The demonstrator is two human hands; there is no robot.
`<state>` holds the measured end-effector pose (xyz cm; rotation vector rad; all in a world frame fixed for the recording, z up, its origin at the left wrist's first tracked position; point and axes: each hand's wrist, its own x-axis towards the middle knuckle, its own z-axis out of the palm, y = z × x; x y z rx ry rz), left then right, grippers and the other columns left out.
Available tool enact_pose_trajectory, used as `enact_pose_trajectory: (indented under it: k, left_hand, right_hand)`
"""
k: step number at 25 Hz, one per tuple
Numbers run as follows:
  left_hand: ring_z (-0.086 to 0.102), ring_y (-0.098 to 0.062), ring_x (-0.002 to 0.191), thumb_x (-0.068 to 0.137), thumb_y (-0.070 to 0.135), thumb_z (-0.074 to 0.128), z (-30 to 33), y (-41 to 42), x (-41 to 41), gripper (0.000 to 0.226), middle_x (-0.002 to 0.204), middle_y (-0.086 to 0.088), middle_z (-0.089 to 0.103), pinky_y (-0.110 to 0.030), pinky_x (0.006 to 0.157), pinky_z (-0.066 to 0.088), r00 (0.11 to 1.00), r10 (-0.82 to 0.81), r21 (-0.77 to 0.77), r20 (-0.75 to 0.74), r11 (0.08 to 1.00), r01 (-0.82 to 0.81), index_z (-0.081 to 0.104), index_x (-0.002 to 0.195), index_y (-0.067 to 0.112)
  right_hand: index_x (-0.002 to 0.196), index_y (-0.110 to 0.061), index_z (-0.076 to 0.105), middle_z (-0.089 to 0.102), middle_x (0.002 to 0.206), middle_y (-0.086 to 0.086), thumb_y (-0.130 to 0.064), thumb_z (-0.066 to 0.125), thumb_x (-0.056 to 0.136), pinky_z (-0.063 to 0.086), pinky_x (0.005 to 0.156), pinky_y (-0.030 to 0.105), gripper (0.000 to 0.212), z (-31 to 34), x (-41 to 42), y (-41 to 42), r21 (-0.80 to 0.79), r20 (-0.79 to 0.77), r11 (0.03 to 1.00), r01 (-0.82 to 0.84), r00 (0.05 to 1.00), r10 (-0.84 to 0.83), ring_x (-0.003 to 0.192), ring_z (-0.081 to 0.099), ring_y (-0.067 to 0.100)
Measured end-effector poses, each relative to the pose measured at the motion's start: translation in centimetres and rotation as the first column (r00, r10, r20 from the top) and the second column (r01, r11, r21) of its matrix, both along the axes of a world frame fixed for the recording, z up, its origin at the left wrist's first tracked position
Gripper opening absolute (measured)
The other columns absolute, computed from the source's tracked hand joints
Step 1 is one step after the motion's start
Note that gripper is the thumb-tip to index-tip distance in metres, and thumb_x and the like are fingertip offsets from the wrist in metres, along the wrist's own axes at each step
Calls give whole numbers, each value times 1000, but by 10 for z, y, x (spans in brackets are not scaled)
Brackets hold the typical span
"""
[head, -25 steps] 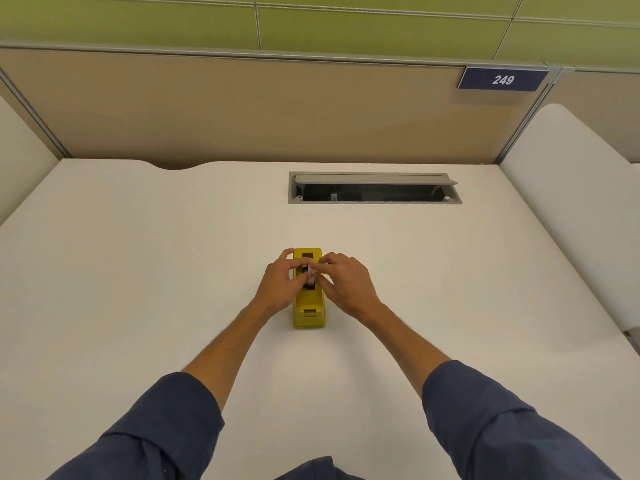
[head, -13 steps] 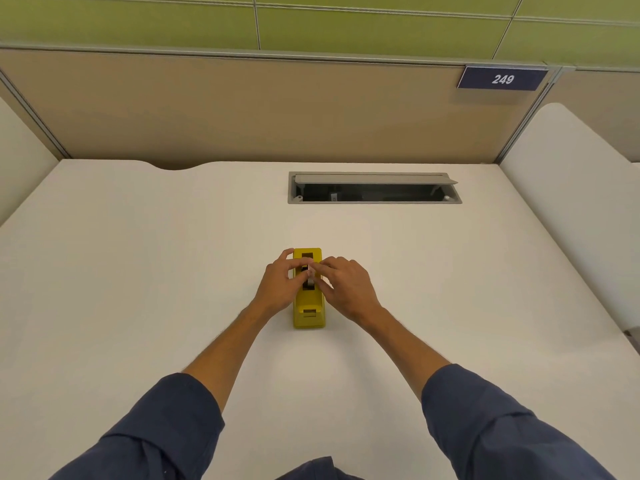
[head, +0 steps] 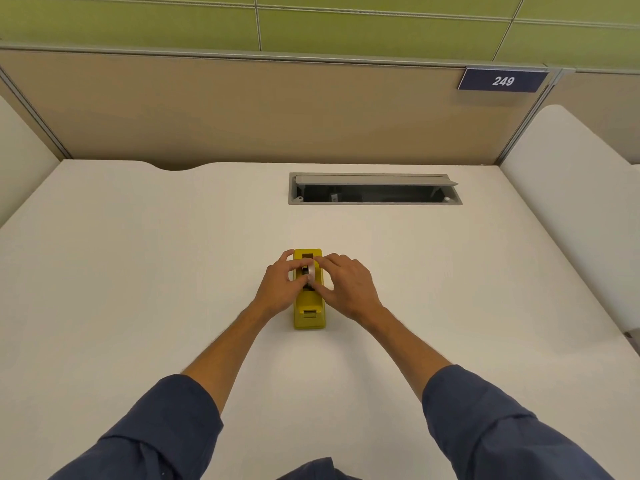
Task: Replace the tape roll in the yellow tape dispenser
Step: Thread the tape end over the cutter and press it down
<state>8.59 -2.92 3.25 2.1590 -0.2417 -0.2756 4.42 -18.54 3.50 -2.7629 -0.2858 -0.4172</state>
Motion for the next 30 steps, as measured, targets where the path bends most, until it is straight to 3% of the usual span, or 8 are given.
enact_pose_trajectory:
  k: [5,8,11,15,20,24,30]
  left_hand:
    - [44,-17,132,88,16,64,0,4,-7,57,146,4,44,-17,96,38,999,-36,-103,-6,994,35,42,140,26]
    - [36,-22,139,88,16,64,-2,8,-12,72,154,2,33,-38,112,34,999,-30,-75,-11,997,29,26,147,30]
    - [35,-28,139,89,17,62,-6,12,-16,74,156,0,30,-45,112,34,999,-4,-27,-44,1000,3,20,148,32]
    - [35,-27,139,91,17,60,-11,16,-18,71,156,0,29,-41,111,34,998,0,-8,-57,1000,-1,22,148,31]
    - [31,-21,142,91,12,59,-14,17,-18,67,156,4,27,-33,111,31,999,-36,-46,-27,998,35,27,147,27]
    - [32,-21,141,91,12,60,-14,17,-18,66,156,5,27,-31,110,31,999,-29,-28,-29,999,28,28,147,27]
    - [35,-23,139,91,24,60,-8,9,-19,51,154,0,32,-40,112,32,998,2,45,59,999,-5,43,139,25]
  right_hand:
    - [130,-21,53,60,122,2,-47,62,87,49,80,37,51,7,11,-2,-51,-225,998,-33,974,21,106,56,22]
    - [129,-19,55,60,121,3,-47,64,86,50,80,37,52,11,18,-1,-78,-254,996,-51,967,29,105,57,23]
    - [126,-19,58,59,123,4,-45,67,84,48,79,37,50,12,24,1,-94,-273,993,-65,961,37,105,57,24]
    - [118,-19,62,60,119,4,-44,68,83,46,74,34,44,10,27,4,-89,-271,993,-77,961,50,99,58,23]
    - [120,-20,60,61,124,4,-41,65,86,49,80,38,41,11,29,3,-83,-245,994,-73,968,50,104,58,24]
    - [113,-21,62,68,113,2,-41,64,86,51,78,37,34,15,27,4,-45,-235,996,-71,970,59,95,62,23]
    - [115,-20,62,67,116,1,-42,68,83,51,77,33,39,15,22,2,92,-260,996,-10,965,34,94,64,20]
